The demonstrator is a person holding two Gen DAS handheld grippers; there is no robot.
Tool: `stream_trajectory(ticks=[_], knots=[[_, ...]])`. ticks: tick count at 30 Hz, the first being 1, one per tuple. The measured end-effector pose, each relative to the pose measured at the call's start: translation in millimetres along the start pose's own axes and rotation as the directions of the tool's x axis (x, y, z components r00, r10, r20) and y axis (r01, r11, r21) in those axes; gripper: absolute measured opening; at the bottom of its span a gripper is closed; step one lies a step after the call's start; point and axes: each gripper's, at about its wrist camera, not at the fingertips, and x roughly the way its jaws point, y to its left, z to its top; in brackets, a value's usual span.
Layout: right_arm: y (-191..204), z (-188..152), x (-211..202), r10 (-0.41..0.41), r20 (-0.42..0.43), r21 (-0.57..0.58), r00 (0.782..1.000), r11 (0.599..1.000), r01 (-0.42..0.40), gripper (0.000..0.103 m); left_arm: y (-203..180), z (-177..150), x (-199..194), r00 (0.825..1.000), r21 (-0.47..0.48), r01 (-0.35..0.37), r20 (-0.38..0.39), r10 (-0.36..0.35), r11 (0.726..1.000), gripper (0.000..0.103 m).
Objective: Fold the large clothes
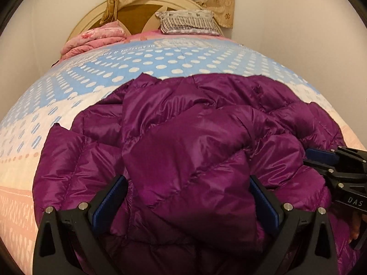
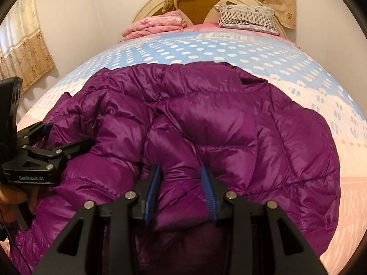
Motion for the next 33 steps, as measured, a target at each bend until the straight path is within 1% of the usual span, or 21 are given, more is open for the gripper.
stream_trajectory(ticks=[3,8,11,12,13,14,16,17,18,19,20,21,23,24,25,26,27,28,30,33], knots=[[-2,-1,1,0.009,-0.003,0.010,1.000,1.000,-0.009,0.039,-1,0,3,1.000,0.002,-0.005,-0.009,0.005,1.000,0.102],[-2,1,2,-0.001,-0.009,-0.001,1.000,1.000,0.001,0.040,-1,1,2,1.000,0.004,-0.015,-0.015,0.015,1.000,0.102],[-2,9,-8,-0.001,-0.029,-0.002,1.000,1.000,0.001,0.039,3,9,-14,0.999,-0.039,-0.023,-0.026,0.022,0.999,0.102],[-1,13,-17,-0.004,-0.013,-0.001,1.000,1.000,0.004,0.040,6,14,-25,1.000,-0.051,-0.007,-0.004,0.007,0.999,0.102],[-1,18,-28,-0.003,0.020,0.003,1.000,1.000,0.002,0.042,8,20,-43,0.999,-0.060,0.015,0.052,-0.012,0.998,0.102],[-1,24,-40,-0.002,0.053,0.008,0.999,1.000,0.002,0.042,8,26,-58,0.995,-0.061,0.023,0.102,-0.016,0.998,0.102],[-6,42,-54,-0.019,0.098,0.050,0.995,0.999,0.014,0.042,8,44,-77,0.983,-0.070,0.001,0.181,0.011,0.998,0.102],[-8,48,-53,-0.028,0.101,0.074,0.994,0.997,0.021,0.042,8,52,-76,0.981,-0.079,-0.012,0.191,0.027,0.997,0.102],[-10,56,-47,-0.045,0.103,0.100,0.994,0.994,0.035,0.042,7,58,-71,0.981,-0.084,-0.025,0.187,0.041,0.996,0.102],[-11,61,-39,-0.069,0.101,0.107,0.992,0.993,0.058,0.042,4,66,-58,0.983,-0.096,-0.066,0.163,0.081,0.993,0.102],[-11,67,-25,-0.114,0.096,0.107,0.989,0.989,0.103,0.042,3,68,-49,0.983,-0.111,-0.098,0.145,0.114,0.989,0.102],[-11,70,-14,-0.139,0.087,0.110,0.987,0.986,0.129,0.042,1,71,-34,0.980,-0.137,-0.145,0.121,0.161,0.980,0.102],[-15,72,12,-0.168,0.058,0.130,0.984,0.979,0.159,0.042,0,69,-10,0.974,-0.173,-0.195,0.085,0.212,0.965,0.102],[-17,68,19,-0.175,0.041,0.138,0.984,0.976,0.168,0.042,-1,64,-1,0.975,-0.180,-0.199,0.066,0.214,0.963,0.102],[-18,64,29,-0.172,0.023,0.142,0.985,0.976,0.167,0.042,-4,60,11,0.977,-0.172,-0.201,0.036,0.210,0.964,0.102],[-19,60,35,-0.174,0.013,0.137,0.985,0.976,0.171,0.042,-7,56,19,0.975,-0.154,-0.214,0.019,0.220,0.965,0.102],[-20,57,36,-0.173,0.012,0.136,0.985,0.976,0.170,0.042,-11,52,27,0.972,-0.136,-0.231,0.006,0.234,0.963,0.102],[-21,55,38,-0.168,0.014,0.137,0.986,0.977,0.164,0.042,-13,45,35,0.973,-0.120,-0.229,-0.005,0.230,0.966,0.102],[-25,52,38,-0.153,0.014,0.149,0.988,0.977,0.150,0.042,-13,41,41,0.977,-0.112,-0.212,-0.021,0.211,0.971,0.102],[-30,51,41,-0.137,0.006,0.169,0.991,0.977,0.134,0.042,-11,39,44,0.979,-0.117,-0.204,-0.025,0.203,0.972,0.102]])
